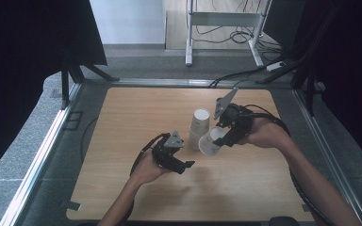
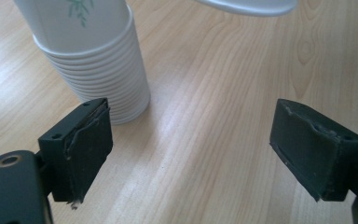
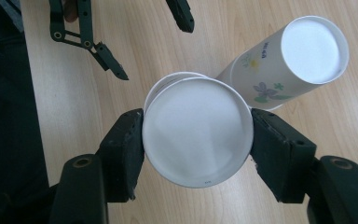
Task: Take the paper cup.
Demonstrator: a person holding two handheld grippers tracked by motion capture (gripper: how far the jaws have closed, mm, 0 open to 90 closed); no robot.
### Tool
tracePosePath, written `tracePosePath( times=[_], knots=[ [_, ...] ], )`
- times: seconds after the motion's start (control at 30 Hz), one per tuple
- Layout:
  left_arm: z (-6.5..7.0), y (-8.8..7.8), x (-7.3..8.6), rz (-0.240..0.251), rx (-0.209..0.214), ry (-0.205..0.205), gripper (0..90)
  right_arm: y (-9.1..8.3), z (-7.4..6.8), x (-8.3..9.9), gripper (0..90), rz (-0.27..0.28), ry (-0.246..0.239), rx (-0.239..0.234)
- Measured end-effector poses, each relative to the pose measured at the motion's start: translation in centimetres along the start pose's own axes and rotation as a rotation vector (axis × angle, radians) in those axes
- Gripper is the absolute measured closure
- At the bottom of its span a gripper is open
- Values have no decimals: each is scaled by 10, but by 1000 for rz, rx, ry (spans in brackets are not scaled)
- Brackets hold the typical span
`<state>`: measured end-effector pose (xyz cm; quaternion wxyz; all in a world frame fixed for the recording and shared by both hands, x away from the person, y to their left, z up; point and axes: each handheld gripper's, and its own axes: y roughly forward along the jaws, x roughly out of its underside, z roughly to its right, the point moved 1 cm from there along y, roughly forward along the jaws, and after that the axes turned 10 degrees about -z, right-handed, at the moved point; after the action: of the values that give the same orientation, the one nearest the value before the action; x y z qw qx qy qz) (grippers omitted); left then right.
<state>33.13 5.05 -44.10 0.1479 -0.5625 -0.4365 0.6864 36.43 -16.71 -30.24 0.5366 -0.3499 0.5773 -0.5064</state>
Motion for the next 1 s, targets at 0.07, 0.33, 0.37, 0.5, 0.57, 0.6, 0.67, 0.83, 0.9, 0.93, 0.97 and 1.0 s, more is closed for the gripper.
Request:
tracePosePath(
  times=[0.07, 0.33, 0.37, 0.5, 0.57, 0.6, 0.67, 0.83, 0.9, 0.93, 0.97, 1.0],
  knots=[
    [1, 0, 1, 8, 11, 2, 130, 2, -1, 3, 374, 18, -16, 9],
    [4, 0, 8, -18, 14, 43, 130, 13, -7, 13, 374, 72, -46, -9],
    [5, 0, 9, -20, 17, 46, 130, 15, -8, 15, 374, 77, -44, -6],
    [7, 1, 12, -16, 33, 47, 130, 25, -10, 22, 374, 94, -27, -26],
    [9, 0, 14, -12, 45, 51, 130, 29, -10, 25, 374, 112, -23, -32],
    [10, 0, 14, -8, 49, 53, 130, 31, -11, 26, 374, 122, -19, -38],
    [12, -1, 16, -4, 53, 55, 130, 33, -13, 29, 374, 142, -11, -49],
    [15, -2, 21, 10, 65, 55, 130, 41, -18, 35, 374, 191, -4, -59],
    [16, -1, 23, 15, 69, 54, 130, 44, -20, 37, 374, 209, 2, -68],
    [16, -2, 24, 6, 68, 61, 130, 46, -20, 38, 374, 215, 4, -71],
    [17, -1, 24, 6, 66, 63, 130, 48, -21, 40, 374, 221, 5, -80],
    [17, -1, 25, 9, 68, 61, 130, 49, -21, 41, 374, 231, 8, -83]
  ],
)
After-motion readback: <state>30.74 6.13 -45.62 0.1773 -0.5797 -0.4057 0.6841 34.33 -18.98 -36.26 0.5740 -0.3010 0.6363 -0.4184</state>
